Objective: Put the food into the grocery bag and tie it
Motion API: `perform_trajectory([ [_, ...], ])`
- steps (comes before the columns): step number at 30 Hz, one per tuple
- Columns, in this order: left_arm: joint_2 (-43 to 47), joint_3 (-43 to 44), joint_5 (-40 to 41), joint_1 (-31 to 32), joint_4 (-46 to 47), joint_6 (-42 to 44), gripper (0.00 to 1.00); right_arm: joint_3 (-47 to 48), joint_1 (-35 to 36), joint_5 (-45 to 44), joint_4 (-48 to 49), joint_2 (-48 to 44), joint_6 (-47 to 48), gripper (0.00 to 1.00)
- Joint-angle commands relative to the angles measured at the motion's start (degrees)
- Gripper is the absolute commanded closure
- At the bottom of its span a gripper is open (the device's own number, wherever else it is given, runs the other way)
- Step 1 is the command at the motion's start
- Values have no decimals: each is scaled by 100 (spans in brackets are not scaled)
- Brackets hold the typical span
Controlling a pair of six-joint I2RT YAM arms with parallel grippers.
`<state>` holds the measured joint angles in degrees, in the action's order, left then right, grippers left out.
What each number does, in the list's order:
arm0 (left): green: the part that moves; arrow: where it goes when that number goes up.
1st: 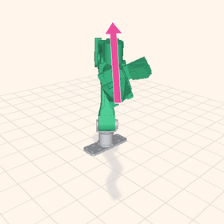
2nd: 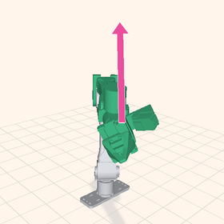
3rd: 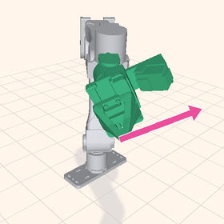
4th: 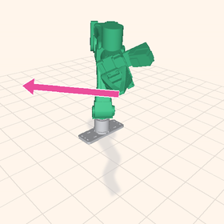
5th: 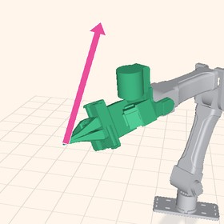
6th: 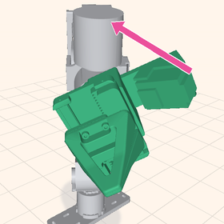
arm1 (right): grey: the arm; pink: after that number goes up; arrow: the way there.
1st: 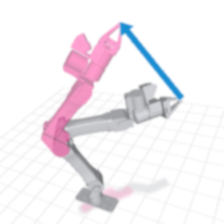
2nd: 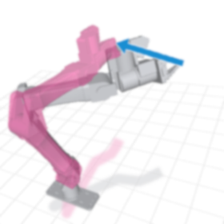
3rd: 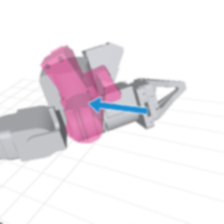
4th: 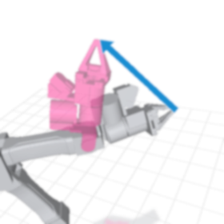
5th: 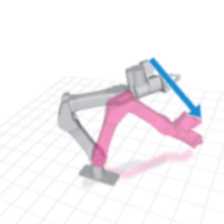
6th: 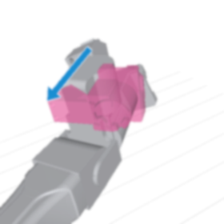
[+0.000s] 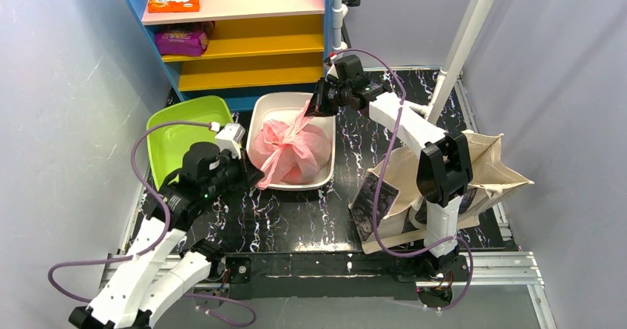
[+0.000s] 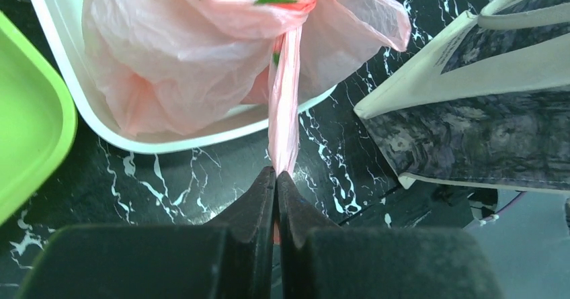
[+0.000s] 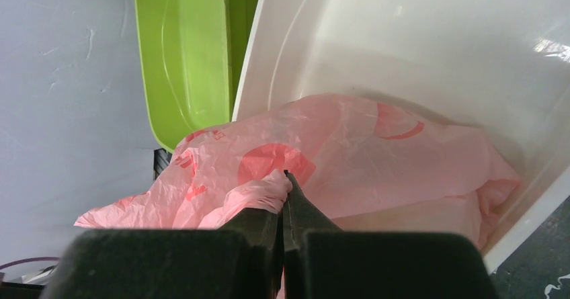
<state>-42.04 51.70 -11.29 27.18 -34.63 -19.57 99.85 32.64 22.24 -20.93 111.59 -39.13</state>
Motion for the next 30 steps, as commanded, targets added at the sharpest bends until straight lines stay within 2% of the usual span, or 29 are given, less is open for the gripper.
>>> perform_trajectory([
  [1, 822, -383, -31, 11, -1138, -522, 100, 421, -519, -721, 181, 140, -21, 99],
  [11, 1560, -844, 191, 7, -1237, -1176, 100, 1156, -784, -677, -191, 655, 9, 99],
  [16, 1790, -910, 452, 7, -1334, -1309, 100, 1029, -827, -664, -171, 701, -25, 99],
  [23, 1925, -922, 583, 12, -971, -1319, 100, 622, -815, 88, 364, 483, -91, 99],
  [26, 1542, -552, 681, 7, -728, -1044, 100, 614, -763, 254, 362, 263, -38, 99],
  [30, 50, 1375, 1042, 7, -562, 59, 100, 1267, -581, 293, 137, -421, 46, 99],
])
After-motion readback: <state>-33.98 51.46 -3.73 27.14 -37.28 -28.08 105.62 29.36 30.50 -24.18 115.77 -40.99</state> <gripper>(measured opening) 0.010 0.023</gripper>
